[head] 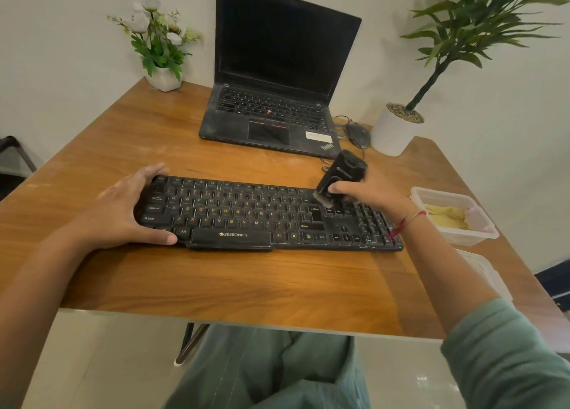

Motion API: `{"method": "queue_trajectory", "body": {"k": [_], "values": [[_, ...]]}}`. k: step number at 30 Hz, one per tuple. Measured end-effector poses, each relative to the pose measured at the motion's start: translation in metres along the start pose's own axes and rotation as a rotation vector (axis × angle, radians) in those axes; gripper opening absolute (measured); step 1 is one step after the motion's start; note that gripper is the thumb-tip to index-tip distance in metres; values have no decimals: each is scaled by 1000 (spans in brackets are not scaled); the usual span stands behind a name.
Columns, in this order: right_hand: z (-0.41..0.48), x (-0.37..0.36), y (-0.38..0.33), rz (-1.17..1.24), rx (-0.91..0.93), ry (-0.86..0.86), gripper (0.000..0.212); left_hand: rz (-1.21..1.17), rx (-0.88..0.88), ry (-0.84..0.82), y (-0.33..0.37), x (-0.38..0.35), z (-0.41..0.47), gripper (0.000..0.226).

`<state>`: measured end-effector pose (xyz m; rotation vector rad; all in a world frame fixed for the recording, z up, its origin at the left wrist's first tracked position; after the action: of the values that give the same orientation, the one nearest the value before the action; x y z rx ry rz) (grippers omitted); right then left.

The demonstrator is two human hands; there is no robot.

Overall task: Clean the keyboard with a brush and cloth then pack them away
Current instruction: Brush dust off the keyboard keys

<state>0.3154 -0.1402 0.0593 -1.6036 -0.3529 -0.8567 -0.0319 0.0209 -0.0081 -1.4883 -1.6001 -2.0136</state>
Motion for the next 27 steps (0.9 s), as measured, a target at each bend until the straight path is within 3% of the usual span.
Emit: {"method": "queue_trajectory", "body": {"k": [3, 5, 7, 10, 11, 14, 16, 19, 22, 27], "values": [[-8, 41, 20, -288, -65, 215, 24, 3, 0, 5, -4, 0, 1, 122], [-22, 49, 23, -308, -79, 297, 22, 13, 4, 1, -6, -1, 3, 122], [-36, 29, 19, -227, -37, 196, 24, 6, 5, -10, -9, -2, 5, 121], [-60, -12, 12, -32, -9, -121, 46, -23, 3, -18, -11, -3, 6, 120], [-65, -11, 13, -51, -1, -139, 46, -27, 2, -17, -11, -3, 7, 120], [-75, 37, 23, -338, -38, 168, 22, -22, -4, -12, -11, -3, 8, 118], [-94, 54, 30, -307, -77, 396, 22, -22, -5, -10, -11, -3, 8, 119], [-116, 21, 21, -54, 1, 414, 16, -18, -11, -13, -12, -3, 8, 119], [-127, -2, 9, -29, 77, 342, 14, -19, -5, -21, -12, -3, 9, 120], [-148, 49, 40, -61, -57, 690, 22, -14, -5, -16, -11, -4, 7, 119]]}}
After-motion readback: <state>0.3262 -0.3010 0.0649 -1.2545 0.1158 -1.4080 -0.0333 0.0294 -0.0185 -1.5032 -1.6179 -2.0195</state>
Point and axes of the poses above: each hand's wrist, its own z-axis towards the middle knuckle, its own x-axis out of the back of the hand, y = z × x, the point moved 9 cm from there along z, towards the middle knuckle, and after that the axes turned 11 degrees about x, right-handed, at the moved point
